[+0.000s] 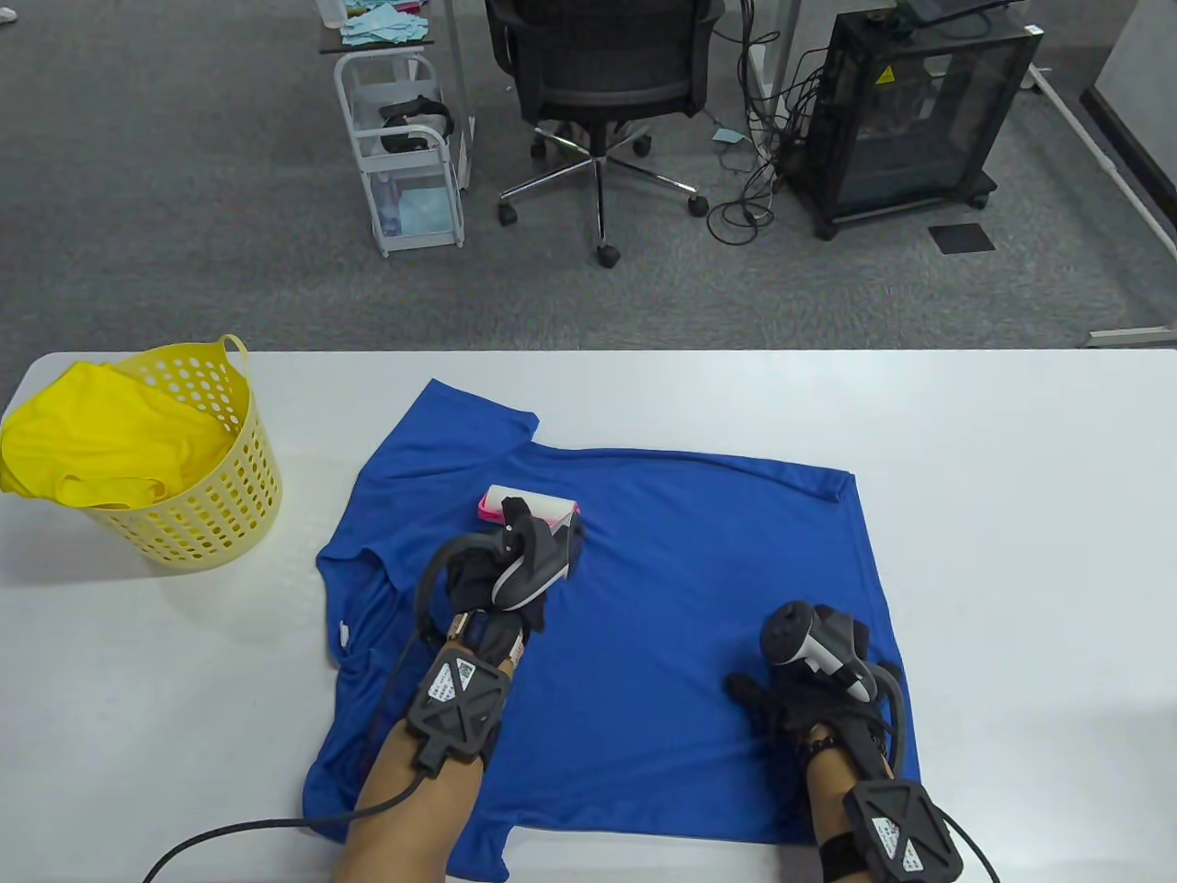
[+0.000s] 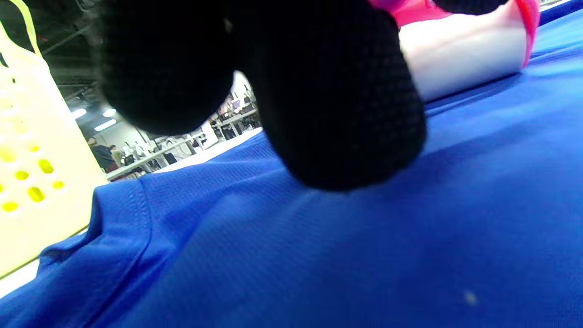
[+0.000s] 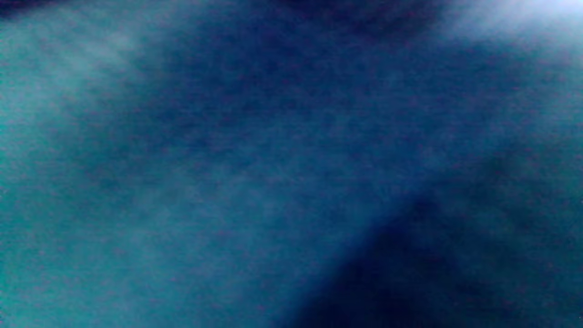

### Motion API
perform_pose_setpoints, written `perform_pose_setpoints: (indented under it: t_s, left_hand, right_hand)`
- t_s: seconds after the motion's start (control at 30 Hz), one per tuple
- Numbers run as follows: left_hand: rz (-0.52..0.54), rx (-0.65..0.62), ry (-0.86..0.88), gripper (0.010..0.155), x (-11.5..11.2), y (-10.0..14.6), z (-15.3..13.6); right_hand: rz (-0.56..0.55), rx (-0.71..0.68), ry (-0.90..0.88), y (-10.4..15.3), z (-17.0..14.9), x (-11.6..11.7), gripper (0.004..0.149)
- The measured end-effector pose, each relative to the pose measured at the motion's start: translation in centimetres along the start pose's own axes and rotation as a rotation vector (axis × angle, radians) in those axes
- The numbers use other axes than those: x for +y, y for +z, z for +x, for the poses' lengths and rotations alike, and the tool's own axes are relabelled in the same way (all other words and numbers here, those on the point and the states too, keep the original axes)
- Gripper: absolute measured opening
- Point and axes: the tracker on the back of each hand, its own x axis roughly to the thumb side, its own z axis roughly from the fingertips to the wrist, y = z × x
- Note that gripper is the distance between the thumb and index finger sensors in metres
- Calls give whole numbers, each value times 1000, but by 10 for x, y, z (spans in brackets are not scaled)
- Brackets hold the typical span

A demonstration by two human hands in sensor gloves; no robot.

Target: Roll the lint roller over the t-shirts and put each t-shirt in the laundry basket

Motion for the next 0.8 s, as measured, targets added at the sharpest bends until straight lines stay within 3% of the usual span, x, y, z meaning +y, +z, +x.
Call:
perform_pose_setpoints:
  t_s: [0.13, 0.3, 0.47, 0.53, 0.67, 0.8]
  left_hand:
    - [-11, -122, -88, 63, -3, 36, -11]
    - [-5, -283, 53, 62, -26, 106, -63]
    - [-44, -356, 53, 62, -41, 173, -107]
    - [-41, -365, 17, 62, -43, 186, -113]
    - [-30, -344, 8, 61, -40, 181, -110]
    - [-18, -298, 42, 61, -32, 137, -88]
  right_hand:
    - [0, -1, 1, 0, 0, 0, 89]
    - [-6, 6, 7, 0, 0, 0, 89]
    - [-9, 10, 12, 0, 0, 0, 89]
    - [-9, 11, 13, 0, 0, 0, 89]
    - [-10, 13, 16, 0, 0, 0, 89]
    - [-10, 12, 16, 0, 0, 0, 89]
